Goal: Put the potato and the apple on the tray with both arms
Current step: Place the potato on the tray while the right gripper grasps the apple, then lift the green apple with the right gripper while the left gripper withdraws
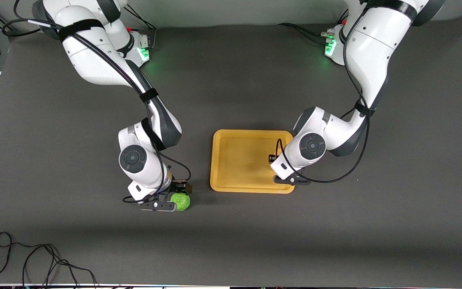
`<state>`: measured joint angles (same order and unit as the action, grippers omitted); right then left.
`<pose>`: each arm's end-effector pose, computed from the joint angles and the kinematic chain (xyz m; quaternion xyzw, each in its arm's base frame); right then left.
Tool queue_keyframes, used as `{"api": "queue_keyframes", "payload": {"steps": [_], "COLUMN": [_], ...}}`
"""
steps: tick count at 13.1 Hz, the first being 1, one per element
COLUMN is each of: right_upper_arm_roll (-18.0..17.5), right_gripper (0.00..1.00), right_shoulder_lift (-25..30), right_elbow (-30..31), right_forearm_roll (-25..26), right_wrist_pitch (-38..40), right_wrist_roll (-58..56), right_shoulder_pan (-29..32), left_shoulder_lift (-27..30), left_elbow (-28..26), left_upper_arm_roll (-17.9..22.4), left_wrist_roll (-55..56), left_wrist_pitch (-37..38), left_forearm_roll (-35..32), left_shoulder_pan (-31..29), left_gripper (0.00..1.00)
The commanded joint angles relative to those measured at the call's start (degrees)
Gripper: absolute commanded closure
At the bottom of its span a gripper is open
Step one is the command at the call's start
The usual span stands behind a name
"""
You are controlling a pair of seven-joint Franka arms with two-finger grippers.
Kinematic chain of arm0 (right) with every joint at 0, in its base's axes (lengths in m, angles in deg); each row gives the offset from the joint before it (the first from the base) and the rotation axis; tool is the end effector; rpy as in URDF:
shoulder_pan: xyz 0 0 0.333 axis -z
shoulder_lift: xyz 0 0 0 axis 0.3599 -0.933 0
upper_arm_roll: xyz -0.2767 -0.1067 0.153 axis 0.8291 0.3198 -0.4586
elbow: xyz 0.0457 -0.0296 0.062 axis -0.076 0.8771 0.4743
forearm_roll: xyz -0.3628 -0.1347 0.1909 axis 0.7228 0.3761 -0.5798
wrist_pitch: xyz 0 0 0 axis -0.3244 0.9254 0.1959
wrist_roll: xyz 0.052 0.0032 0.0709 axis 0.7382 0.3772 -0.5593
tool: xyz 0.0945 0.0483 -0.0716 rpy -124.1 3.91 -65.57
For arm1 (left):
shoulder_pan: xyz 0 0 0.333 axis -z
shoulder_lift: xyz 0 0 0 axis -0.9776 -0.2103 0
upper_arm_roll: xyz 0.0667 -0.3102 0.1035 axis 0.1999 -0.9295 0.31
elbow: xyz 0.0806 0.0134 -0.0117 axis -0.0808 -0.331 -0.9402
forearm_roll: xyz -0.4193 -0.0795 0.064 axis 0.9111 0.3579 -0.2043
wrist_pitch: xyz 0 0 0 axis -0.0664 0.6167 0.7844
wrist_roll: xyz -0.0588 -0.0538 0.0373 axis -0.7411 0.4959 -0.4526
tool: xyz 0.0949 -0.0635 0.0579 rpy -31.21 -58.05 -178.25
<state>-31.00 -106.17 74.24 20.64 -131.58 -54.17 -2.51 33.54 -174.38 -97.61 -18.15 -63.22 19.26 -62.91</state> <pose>0.7161 0.2980 0.2073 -0.9979 0.0420 -0.0442 0.0198 0.6137 -0.3519 0.1811 0.9957 -0.0303 -0.0710 0.0518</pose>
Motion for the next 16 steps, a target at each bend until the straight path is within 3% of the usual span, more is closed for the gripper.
{"api": "queue_keyframes", "payload": {"steps": [1, 3, 4, 5, 6, 8, 12, 16], "right_upper_arm_roll": [0.9, 0.9, 0.9, 0.9, 0.9, 0.9, 0.9, 0.9], "right_gripper": [0.00, 0.00, 0.13, 0.41, 0.57, 0.67, 0.70, 0.70], "right_shoulder_lift": [-3.6, -4.6, -4.8, -4.8, -4.8, -4.3, -2.3, 9.4], "right_elbow": [-0.7, -1.4, -1.6, -1.7, -1.7, -2.6, -8.2, -9.6], "right_forearm_roll": [0.2, 0.1, 0.1, 0.2, 1.0, 2.6, 2.6, 2.5], "right_wrist_pitch": [-4.5, -4.6, -4.6, -4.6, -4.7, -4.4, 4.5, 21.0], "right_wrist_roll": [0.6, 0.6, 0.5, 0.5, 0.3, 0.3, 0.2, -0.8], "right_shoulder_pan": [-0.3, -0.3, -0.3, -0.3, -0.3, -0.3, -0.1, -0.1], "left_shoulder_lift": [-1.1, -0.7, -0.6, -0.3, 0.6, 4.7, 16.0, 27.4], "left_elbow": [0.8, 0.9, 0.8, 0.9, 1.3, 2.0, 2.8, 2.3], "left_upper_arm_roll": [1.5, 1.5, 1.5, 1.6, 1.5, 1.5, 1.4, 1.4], "left_wrist_roll": [2.7, 2.7, 2.7, 2.7, 2.7, 2.8, -0.4, -13.2], "left_wrist_pitch": [0.0, 0.5, 0.6, 1.1, 2.6, 7.3, 19.8, 26.8], "left_forearm_roll": [-2.1, -2.8, -3.5, -3.7, -3.7, -3.5, -3.6, -3.0], "left_shoulder_pan": [2.1, 1.9, 1.9, 1.6, 1.3, 1.1, -2.8, -11.4], "left_gripper": [0.45, 0.13, 0.01, 0.01, 0.01, 0.00, 0.00, 0.00]}}
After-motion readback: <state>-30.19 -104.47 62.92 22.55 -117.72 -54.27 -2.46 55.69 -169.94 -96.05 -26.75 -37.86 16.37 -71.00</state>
